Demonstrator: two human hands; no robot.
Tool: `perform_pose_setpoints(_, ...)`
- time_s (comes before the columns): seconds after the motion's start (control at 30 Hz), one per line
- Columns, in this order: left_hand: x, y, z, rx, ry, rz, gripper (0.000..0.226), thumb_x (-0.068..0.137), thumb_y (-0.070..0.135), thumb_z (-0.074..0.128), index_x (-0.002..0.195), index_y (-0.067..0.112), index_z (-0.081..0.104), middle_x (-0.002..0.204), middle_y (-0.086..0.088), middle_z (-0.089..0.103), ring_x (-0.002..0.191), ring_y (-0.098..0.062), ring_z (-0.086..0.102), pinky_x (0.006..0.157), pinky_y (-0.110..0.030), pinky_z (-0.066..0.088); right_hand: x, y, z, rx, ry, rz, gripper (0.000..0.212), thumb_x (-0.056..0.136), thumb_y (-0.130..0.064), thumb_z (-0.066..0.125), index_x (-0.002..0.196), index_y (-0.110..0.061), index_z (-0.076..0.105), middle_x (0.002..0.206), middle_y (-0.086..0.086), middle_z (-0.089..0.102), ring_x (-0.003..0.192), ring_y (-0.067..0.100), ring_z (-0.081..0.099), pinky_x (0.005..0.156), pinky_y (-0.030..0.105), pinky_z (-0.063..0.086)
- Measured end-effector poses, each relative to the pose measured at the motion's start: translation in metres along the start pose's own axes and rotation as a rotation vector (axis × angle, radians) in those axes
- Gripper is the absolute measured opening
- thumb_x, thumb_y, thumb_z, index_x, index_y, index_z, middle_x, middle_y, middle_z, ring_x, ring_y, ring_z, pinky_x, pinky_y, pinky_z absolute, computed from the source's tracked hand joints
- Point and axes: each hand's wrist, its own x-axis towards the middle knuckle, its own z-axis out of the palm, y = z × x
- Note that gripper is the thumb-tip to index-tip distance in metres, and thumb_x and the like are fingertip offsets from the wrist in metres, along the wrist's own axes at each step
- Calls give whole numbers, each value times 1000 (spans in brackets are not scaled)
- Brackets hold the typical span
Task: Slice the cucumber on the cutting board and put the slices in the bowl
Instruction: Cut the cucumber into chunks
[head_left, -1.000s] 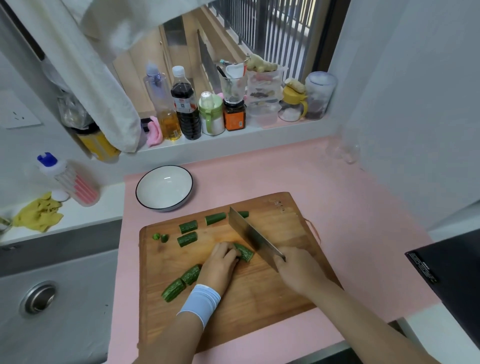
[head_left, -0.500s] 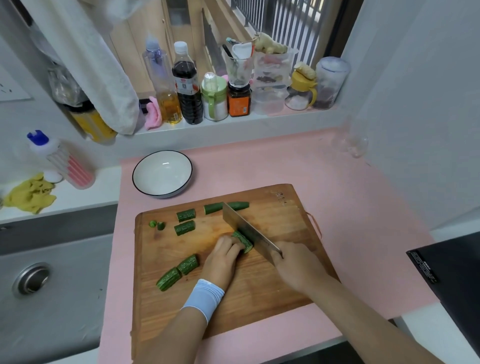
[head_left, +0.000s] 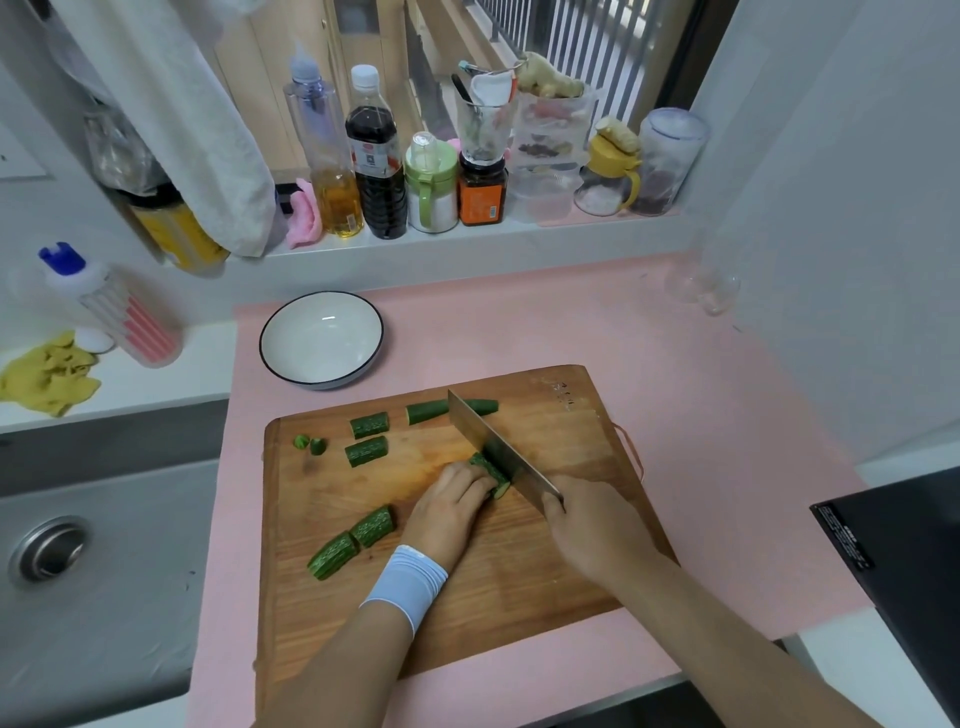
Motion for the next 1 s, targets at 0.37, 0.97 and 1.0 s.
perform_pose_setpoints(0.37, 0, 0, 0, -64, 6, -33, 21, 92, 13, 55, 112, 12, 63, 114, 0, 55, 109, -19, 54, 83, -35, 54, -10, -19, -9, -71, 29, -55, 24, 106, -37, 37, 96, -30, 57, 78, -12, 60, 71, 10, 61, 72, 32, 57)
perform_pose_setpoints(0.97, 2, 0, 1, -62, 25, -46, 20, 89, 5, 68, 108, 11, 66, 112, 0, 58, 110, -19, 54, 85, -32, 53, -18, -28, -14, -132, 35, -65, 23, 106, -33, 37, 107, -27, 59, 86, -10, 61, 81, 12, 63, 78, 31, 56)
perform_pose_setpoints(1.0, 2, -1, 1, -62, 26, -44, 19, 90, 5, 68, 108, 10, 66, 112, 0, 58, 110, -19, 54, 86, -32, 52, -17, -29, -15, -137, 36, -68, 22, 106, -33, 37, 107, -27, 59, 86, -10, 61, 81, 12, 63, 78, 32, 56)
